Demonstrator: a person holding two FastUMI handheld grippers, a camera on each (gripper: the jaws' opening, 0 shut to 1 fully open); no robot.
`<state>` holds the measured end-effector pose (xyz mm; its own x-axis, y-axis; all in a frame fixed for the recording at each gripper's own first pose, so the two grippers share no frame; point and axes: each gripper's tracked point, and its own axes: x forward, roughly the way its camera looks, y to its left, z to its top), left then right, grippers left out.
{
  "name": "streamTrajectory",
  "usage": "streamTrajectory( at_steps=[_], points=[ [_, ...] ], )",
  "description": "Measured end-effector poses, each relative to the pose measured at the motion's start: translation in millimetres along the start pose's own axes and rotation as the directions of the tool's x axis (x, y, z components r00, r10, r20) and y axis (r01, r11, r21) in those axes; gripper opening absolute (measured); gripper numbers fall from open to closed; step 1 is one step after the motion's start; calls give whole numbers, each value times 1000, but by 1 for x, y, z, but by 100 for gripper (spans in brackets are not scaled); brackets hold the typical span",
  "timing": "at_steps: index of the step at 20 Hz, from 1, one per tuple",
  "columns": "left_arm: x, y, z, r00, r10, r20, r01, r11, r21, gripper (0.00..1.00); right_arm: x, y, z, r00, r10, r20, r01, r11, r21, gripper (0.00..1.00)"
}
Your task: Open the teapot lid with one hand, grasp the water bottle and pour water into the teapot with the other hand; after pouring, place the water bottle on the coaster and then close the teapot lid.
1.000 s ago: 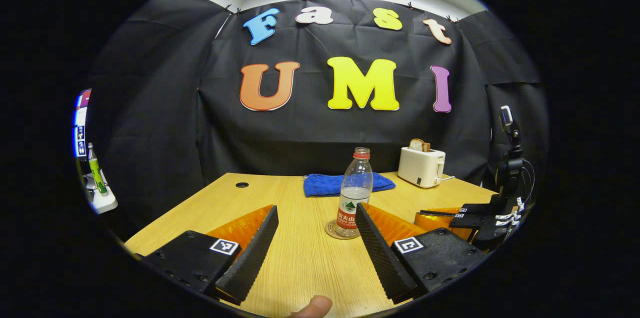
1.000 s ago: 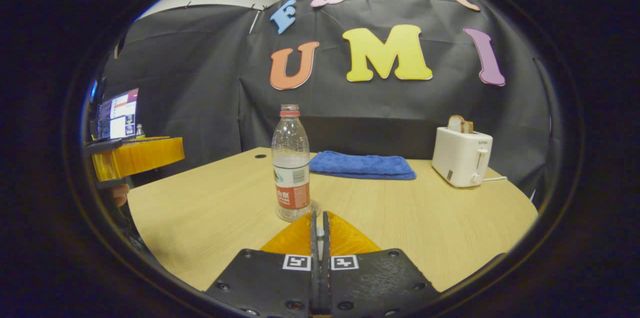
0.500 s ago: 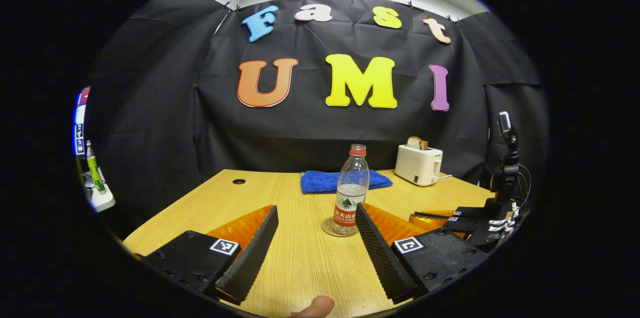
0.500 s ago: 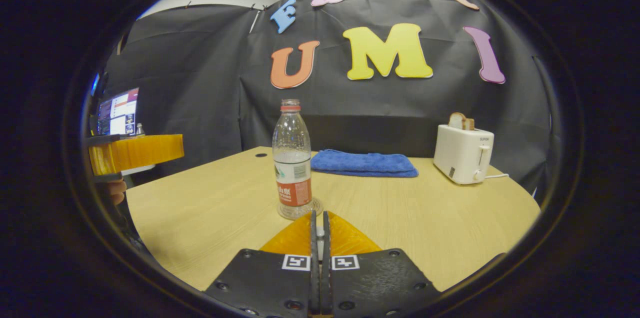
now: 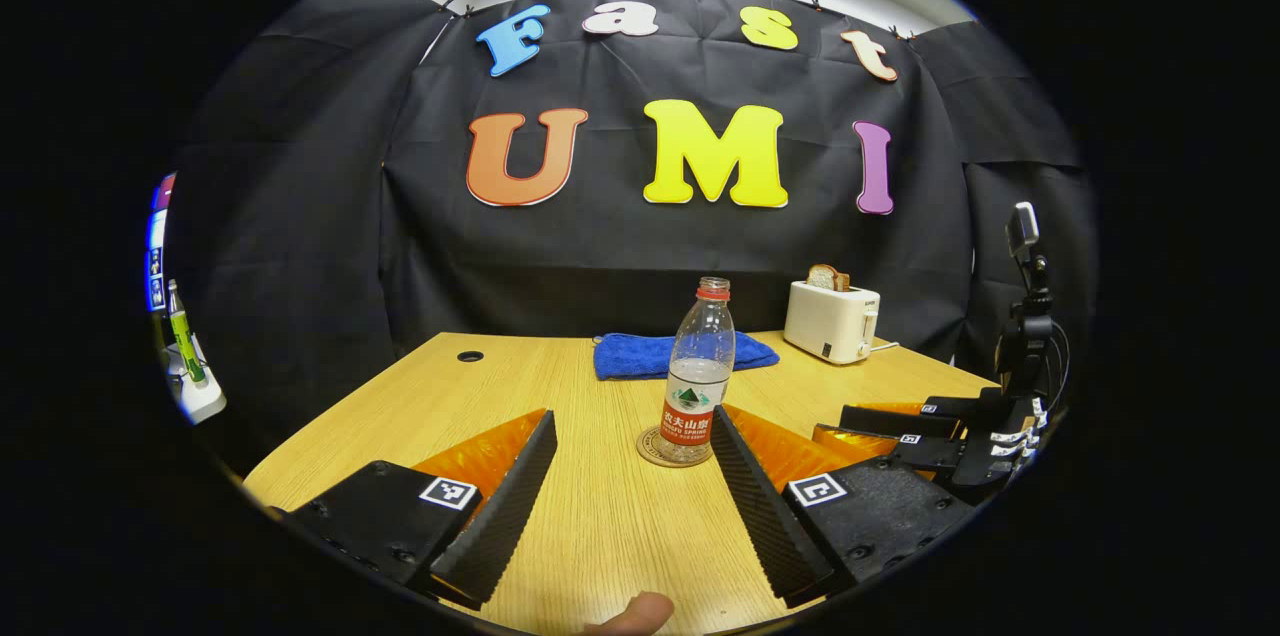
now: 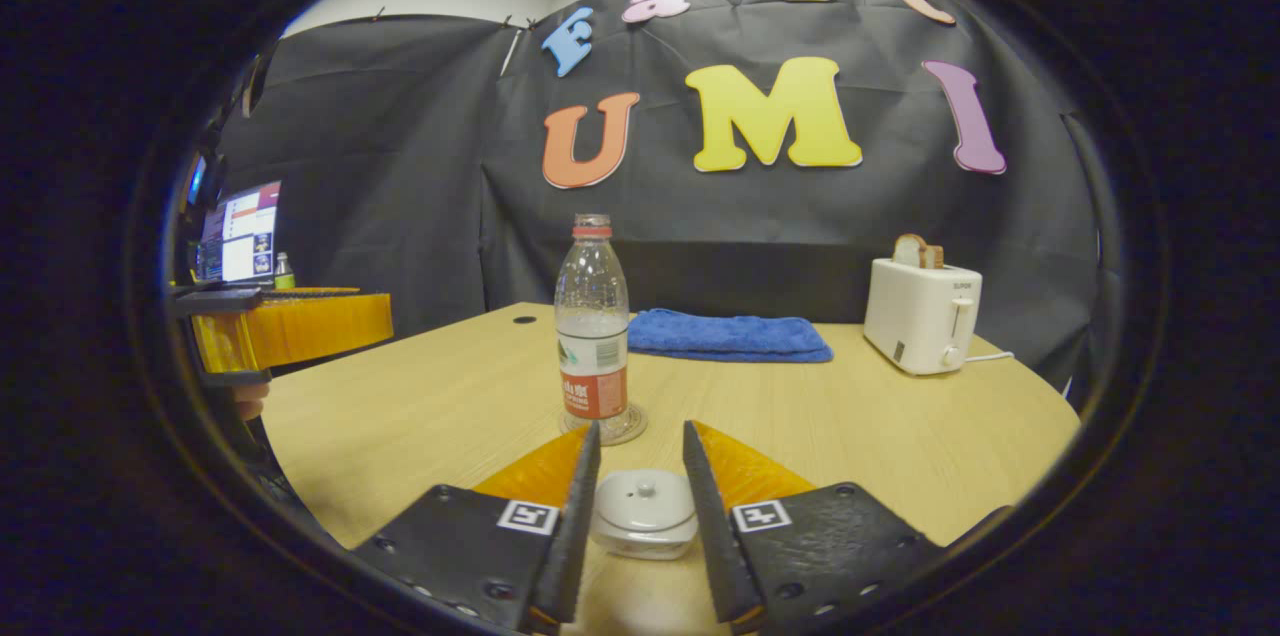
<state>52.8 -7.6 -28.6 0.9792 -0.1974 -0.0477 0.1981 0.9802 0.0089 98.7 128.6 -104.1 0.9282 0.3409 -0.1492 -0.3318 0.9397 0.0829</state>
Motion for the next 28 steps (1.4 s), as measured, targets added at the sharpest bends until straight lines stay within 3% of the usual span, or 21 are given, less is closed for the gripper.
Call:
streamTrajectory(
  at_steps=[2,3,5,6,11,15,18,23,28],
  points=[
    [-2,-2,2,1000,-3,0,3,1000,5,97,-8,-2,13,1000,-12,27,12,1000,11,69],
    [-5,-4,3,1000,-4,1,4,1000,8,97,-13,-2,20,999,-15,42,14,1000,17,70],
    [-8,-7,7,1000,-4,5,4,1000,17,97,-25,-4,38,997,-23,79,22,1000,22,83],
    [-10,-7,9,1000,-3,6,3,1000,22,97,-28,-7,48,995,-34,93,32,999,21,97],
    [-26,0,22,999,39,13,-39,999,17,97,-70,-39,81,977,-157,148,157,988,8,96],
    [-40,19,36,988,149,43,-150,988,37,97,-105,-79,84,949,-288,127,294,955,-35,98],
    [-42,12,36,990,136,44,-137,990,19,97,-127,-103,77,936,-341,91,345,938,-29,98],
    [-44,26,35,981,190,47,-192,980,48,97,-152,-111,90,919,-378,109,381,925,-3,98],
    [-44,17,33,985,168,32,-170,984,56,97,-146,-95,83,933,-345,101,349,937,-30,97]
  ],
)
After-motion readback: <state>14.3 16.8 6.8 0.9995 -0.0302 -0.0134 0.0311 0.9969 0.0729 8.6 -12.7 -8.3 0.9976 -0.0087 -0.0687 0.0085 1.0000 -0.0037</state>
